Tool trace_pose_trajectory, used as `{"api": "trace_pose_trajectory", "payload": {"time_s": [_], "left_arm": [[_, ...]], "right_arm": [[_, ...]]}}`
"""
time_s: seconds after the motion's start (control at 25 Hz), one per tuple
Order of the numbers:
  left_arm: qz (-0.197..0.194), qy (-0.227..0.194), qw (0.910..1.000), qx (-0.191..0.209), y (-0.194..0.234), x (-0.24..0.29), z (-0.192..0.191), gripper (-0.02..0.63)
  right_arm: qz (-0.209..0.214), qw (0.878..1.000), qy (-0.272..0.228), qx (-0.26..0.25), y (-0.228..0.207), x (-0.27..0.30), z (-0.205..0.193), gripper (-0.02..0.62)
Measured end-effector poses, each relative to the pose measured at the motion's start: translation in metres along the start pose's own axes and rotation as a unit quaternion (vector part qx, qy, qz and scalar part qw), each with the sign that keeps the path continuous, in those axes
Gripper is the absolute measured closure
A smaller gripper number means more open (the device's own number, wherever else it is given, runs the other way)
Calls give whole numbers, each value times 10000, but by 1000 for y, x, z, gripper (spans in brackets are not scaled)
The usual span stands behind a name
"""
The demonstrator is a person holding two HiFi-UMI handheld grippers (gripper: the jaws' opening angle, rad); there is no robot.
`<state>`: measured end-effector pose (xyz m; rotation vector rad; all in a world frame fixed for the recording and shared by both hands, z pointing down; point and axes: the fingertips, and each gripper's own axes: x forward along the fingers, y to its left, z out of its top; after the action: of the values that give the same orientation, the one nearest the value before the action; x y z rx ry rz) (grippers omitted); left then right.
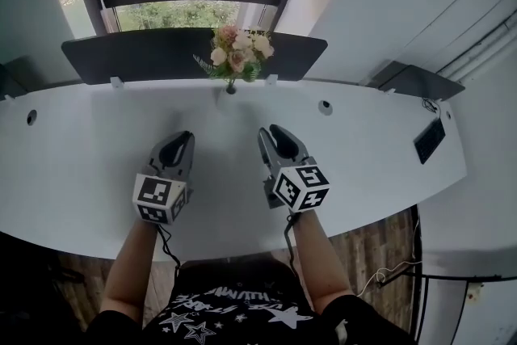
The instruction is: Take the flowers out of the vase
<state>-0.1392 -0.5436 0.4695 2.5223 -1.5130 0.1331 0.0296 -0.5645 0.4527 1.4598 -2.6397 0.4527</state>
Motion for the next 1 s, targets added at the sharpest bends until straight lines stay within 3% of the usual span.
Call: {"api": "trace_pose_trajectory", "payload": {"time_s": [0.24,0.36,0.76,1.0], "left_arm": [[93,66,9999,-23,2,15,-6,595],[191,127,9997,13,3,26,-3,595],[437,214,9988,40,8,63,-4,590],[158,454,9988,92,3,90,-22,474]], "right_arm": [[685,9970,248,274,6,34,-2,394],[915,9941,362,462,-1,50,0,366],[1462,9849,782,502,-19,107,-8,357],[1604,9810,914,603,-33,132,-16,360]]}}
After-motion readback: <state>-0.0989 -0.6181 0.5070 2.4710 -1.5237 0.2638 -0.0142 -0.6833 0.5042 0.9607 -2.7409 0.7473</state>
